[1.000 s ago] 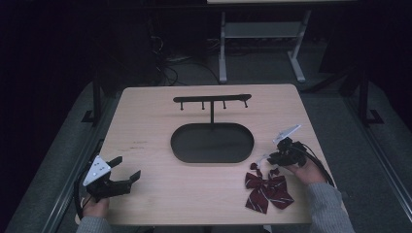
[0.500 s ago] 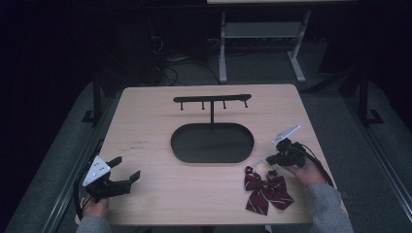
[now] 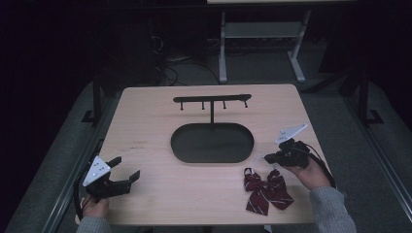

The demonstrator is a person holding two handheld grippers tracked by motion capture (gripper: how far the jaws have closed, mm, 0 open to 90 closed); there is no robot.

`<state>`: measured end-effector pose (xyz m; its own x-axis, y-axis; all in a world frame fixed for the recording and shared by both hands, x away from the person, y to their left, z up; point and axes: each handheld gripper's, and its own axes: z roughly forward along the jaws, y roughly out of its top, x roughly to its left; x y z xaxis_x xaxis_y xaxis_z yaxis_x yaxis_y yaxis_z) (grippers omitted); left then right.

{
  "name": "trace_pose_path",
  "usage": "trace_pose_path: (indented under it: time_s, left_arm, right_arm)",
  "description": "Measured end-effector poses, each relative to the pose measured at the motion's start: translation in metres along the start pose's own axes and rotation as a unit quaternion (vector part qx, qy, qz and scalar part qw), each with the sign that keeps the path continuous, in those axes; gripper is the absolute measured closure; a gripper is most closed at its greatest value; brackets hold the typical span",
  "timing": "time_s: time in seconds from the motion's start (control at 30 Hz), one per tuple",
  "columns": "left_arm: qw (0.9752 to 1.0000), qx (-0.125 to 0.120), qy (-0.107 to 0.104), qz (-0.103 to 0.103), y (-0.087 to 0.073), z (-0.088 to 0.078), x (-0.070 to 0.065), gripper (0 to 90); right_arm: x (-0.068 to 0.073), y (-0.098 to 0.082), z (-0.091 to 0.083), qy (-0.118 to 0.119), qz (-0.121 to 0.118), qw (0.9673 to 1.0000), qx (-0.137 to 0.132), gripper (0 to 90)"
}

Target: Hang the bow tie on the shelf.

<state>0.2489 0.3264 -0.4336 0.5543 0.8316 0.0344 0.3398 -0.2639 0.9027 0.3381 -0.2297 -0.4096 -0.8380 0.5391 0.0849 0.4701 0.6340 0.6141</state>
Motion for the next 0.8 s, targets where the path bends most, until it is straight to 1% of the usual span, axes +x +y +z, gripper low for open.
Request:
trace_pose_path:
  time_s: [0.07, 0.1, 0.13, 0.2, 0.37, 0.43, 0.47, 0.57, 0.63, 0.7, 0.73, 0.77, 0.8]
  left_arm:
    - [1.0, -0.001, -0.001, 0.001, 0.0, 0.0, 0.0, 12.8]
    - [1.0, -0.001, 0.0, 0.0, 0.0, -0.001, 0.0, 12.8]
    - [1.0, -0.001, 0.0, 0.0, 0.0, -0.001, 0.0, 12.8]
    - [1.0, -0.002, -0.001, -0.001, 0.0, -0.001, 0.0, 12.8]
    - [1.0, -0.001, 0.0, 0.001, 0.001, -0.001, 0.0, 12.8]
    - [1.0, -0.001, 0.0, 0.001, 0.001, -0.001, 0.0, 12.8]
    - [1.0, -0.001, 0.0, 0.001, 0.001, -0.001, 0.0, 12.8]
    - [1.0, -0.001, 0.0, 0.001, 0.001, -0.001, 0.0, 12.8]
    - [1.0, -0.001, 0.0, 0.001, 0.001, -0.001, -0.001, 12.8]
    - [1.0, -0.001, 0.0, 0.001, 0.001, -0.001, 0.0, 12.8]
    - [1.0, 0.0, -0.001, 0.001, 0.001, -0.001, 0.0, 12.8]
    - [1.0, 0.0, -0.001, 0.001, 0.001, -0.001, 0.0, 12.8]
    - [1.0, 0.0, -0.001, 0.001, 0.001, -0.001, 0.0, 12.8]
  right_arm:
    - [0.004, 0.005, -0.005, 0.002, -0.007, 0.9999, -0.009, 88.3]
    - [0.006, 0.008, -0.007, 0.004, -0.006, 0.9999, -0.015, 88.3]
    - [0.006, 0.008, -0.007, 0.004, -0.006, 0.9999, -0.015, 88.3]
    - [0.008, 0.013, -0.011, 0.01, -0.011, 0.9996, -0.024, 88.4]
    - [0.014, 0.024, -0.019, 0.024, -0.028, 0.9987, -0.035, 88.5]
    - [0.016, 0.029, -0.022, 0.023, -0.036, 0.9983, -0.039, 88.5]
    - [0.017, 0.031, -0.023, 0.026, -0.039, 0.998, -0.043, 88.5]
    - [0.019, 0.038, -0.027, 0.027, -0.047, 0.9975, -0.045, 88.5]
    - [0.021, 0.044, -0.029, 0.027, -0.058, 0.9968, -0.048, 88.5]
    - [0.022, 0.046, -0.03, 0.028, -0.057, 0.9968, -0.047, 88.5]
    - [0.022, 0.049, -0.03, 0.027, -0.064, 0.9963, -0.049, 88.5]
    - [0.022, 0.049, -0.03, 0.027, -0.064, 0.9963, -0.049, 88.5]
    - [0.023, 0.054, -0.032, 0.03, -0.066, 0.996, -0.052, 88.5]
